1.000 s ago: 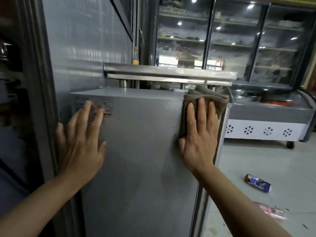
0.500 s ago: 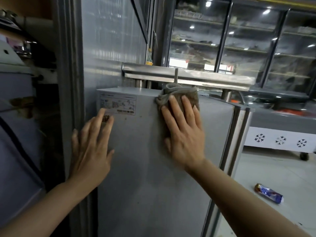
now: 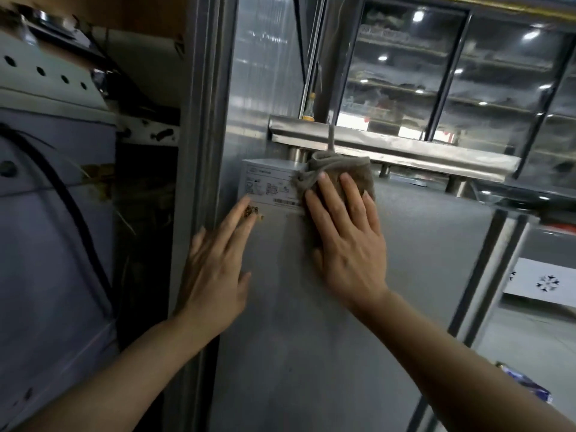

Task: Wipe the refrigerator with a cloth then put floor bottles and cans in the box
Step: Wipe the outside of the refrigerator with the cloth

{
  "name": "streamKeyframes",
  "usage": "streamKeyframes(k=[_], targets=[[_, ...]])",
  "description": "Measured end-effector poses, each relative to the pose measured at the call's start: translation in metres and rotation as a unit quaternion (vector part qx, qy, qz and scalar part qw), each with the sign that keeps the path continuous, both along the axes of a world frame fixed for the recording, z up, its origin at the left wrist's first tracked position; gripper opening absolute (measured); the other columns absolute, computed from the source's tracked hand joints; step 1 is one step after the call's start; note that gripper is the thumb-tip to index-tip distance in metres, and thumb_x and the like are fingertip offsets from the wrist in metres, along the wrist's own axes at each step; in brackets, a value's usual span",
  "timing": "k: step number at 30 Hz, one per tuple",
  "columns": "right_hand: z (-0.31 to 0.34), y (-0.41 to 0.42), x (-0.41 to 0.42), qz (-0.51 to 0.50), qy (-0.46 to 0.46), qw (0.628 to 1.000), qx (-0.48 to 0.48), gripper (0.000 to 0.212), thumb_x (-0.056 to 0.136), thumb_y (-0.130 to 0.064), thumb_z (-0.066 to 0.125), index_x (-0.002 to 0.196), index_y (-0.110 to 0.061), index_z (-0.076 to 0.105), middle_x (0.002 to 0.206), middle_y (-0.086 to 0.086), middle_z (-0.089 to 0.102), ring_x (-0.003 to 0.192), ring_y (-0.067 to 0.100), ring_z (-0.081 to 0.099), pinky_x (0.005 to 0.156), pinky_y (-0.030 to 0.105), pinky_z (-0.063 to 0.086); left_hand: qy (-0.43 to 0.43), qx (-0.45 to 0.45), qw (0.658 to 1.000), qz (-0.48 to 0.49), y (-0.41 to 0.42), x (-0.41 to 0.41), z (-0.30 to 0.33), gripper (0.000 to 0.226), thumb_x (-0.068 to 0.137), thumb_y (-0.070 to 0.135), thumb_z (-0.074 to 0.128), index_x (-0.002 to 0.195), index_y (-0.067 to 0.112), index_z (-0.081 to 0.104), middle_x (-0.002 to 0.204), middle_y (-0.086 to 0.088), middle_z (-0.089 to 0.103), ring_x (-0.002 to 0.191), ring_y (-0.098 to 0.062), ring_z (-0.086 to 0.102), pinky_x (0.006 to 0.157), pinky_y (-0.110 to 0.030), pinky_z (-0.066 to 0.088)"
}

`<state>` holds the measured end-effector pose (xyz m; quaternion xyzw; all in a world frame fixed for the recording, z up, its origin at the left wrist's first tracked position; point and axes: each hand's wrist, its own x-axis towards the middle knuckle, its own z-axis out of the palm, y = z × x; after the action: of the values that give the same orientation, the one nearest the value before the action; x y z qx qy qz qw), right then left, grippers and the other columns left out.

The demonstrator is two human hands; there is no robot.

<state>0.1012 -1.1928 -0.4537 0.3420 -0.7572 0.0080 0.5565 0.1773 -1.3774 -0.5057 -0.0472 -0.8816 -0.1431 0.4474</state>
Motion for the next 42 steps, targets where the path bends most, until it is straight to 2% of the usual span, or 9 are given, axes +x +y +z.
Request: streamKeyframes(k=[3, 5, 7, 14, 20, 26, 32, 39, 42], targets=[[-0.034, -0.004, 0.004, 0.023, 0.010, 0.992, 0.127, 0.059, 0.085, -0.031, 0.038, 0.142, -0.013, 0.038, 0.152, 0.005, 0.026, 0.142, 0.029, 0.018, 0.117, 0.042, 0.008, 0.006, 0.048, 0.999, -0.022, -0.004, 0.001, -0.008, 0.095, 0.072, 0.002, 0.070, 0.148, 0.021, 0.017, 0.156, 0.010, 0.004, 0.139, -0.004, 0.009, 0.113, -0.034, 0.018], [-0.065, 0.004, 0.012, 0.014, 0.006, 0.971, 0.239, 0.058, 0.086, -0.029, 0.036, 0.142, -0.014, 0.039, 0.153, 0.002, 0.025, 0.142, 0.026, 0.017, 0.117, 0.040, 0.009, 0.002, 0.072, 0.997, -0.031, -0.005, 0.003, -0.012, 0.095, 0.076, 0.002, 0.067, 0.146, 0.028, 0.009, 0.155, 0.006, 0.013, 0.140, -0.010, 0.017, 0.112, -0.027, 0.016], [-0.074, 0.010, 0.014, 0.011, 0.000, 0.961, 0.278, 0.058, 0.085, -0.028, 0.037, 0.142, -0.016, 0.038, 0.153, 0.000, 0.024, 0.143, 0.023, 0.016, 0.117, 0.038, 0.009, -0.003, 0.088, 0.995, -0.046, -0.007, 0.006, -0.015, 0.095, 0.078, 0.003, 0.066, 0.147, 0.029, 0.006, 0.151, 0.001, 0.030, 0.137, -0.016, 0.030, 0.112, -0.027, 0.021], [-0.005, -0.030, 0.004, -0.009, 0.015, 0.997, 0.080, 0.066, 0.084, -0.029, 0.053, 0.145, -0.014, 0.032, 0.154, 0.004, 0.021, 0.144, 0.027, 0.013, 0.118, 0.043, 0.008, -0.002, 0.142, 0.986, -0.086, -0.012, 0.009, -0.022, 0.101, 0.080, 0.005, 0.065, 0.143, 0.042, -0.005, 0.144, 0.005, 0.041, 0.132, -0.011, 0.040, 0.111, -0.039, 0.034], [-0.036, -0.025, 0.014, 0.007, 0.011, 0.971, 0.238, 0.059, 0.087, -0.027, 0.041, 0.145, -0.016, 0.033, 0.154, 0.001, 0.023, 0.144, 0.025, 0.015, 0.118, 0.040, 0.010, -0.015, 0.188, 0.979, -0.081, -0.013, 0.013, -0.026, 0.097, 0.082, 0.008, 0.063, 0.145, 0.039, -0.003, 0.138, 0.003, 0.049, 0.125, -0.015, 0.047, 0.102, -0.037, 0.043], [0.034, -0.069, 0.015, 0.008, 0.011, 0.996, 0.091, 0.057, 0.086, -0.033, 0.047, 0.140, -0.014, 0.042, 0.150, 0.007, 0.036, 0.139, 0.032, 0.026, 0.116, 0.045, 0.013, -0.024, 0.231, 0.967, -0.102, -0.014, 0.019, -0.028, 0.092, 0.084, 0.011, 0.063, 0.146, 0.038, 0.000, 0.131, 0.005, 0.053, 0.117, -0.009, 0.054, 0.098, -0.034, 0.047], [-0.009, -0.068, 0.011, -0.003, 0.047, 0.983, 0.179, 0.054, 0.090, -0.029, 0.036, 0.142, -0.015, 0.040, 0.153, 0.003, 0.030, 0.143, 0.029, 0.020, 0.116, 0.046, 0.011, 0.005, 0.260, 0.964, -0.051, -0.018, 0.023, -0.048, 0.074, 0.079, 0.000, 0.062, 0.140, 0.024, 0.027, 0.099, 0.007, 0.058, 0.090, -0.008, 0.058, 0.078, -0.022, 0.047], [-0.112, -0.038, 0.019, -0.005, 0.004, 0.930, 0.368, 0.055, 0.083, -0.026, 0.035, 0.136, -0.017, 0.049, 0.148, 0.001, 0.039, 0.137, 0.026, 0.035, 0.115, 0.042, 0.009, -0.014, 0.252, 0.967, -0.032, -0.014, 0.030, -0.066, 0.074, 0.080, -0.003, 0.060, 0.141, 0.020, 0.027, 0.117, 0.000, 0.052, 0.102, -0.010, 0.054, 0.086, -0.021, 0.045], [-0.115, -0.029, 0.022, -0.011, 0.011, 0.919, 0.395, 0.056, 0.083, -0.025, 0.034, 0.137, -0.017, 0.046, 0.147, -0.001, 0.040, 0.136, 0.024, 0.036, 0.115, 0.040, 0.008, -0.018, 0.236, 0.971, -0.029, -0.009, 0.033, -0.066, 0.072, 0.080, -0.004, 0.059, 0.140, 0.021, 0.028, 0.124, -0.002, 0.049, 0.106, -0.012, 0.053, 0.087, -0.020, 0.042]])
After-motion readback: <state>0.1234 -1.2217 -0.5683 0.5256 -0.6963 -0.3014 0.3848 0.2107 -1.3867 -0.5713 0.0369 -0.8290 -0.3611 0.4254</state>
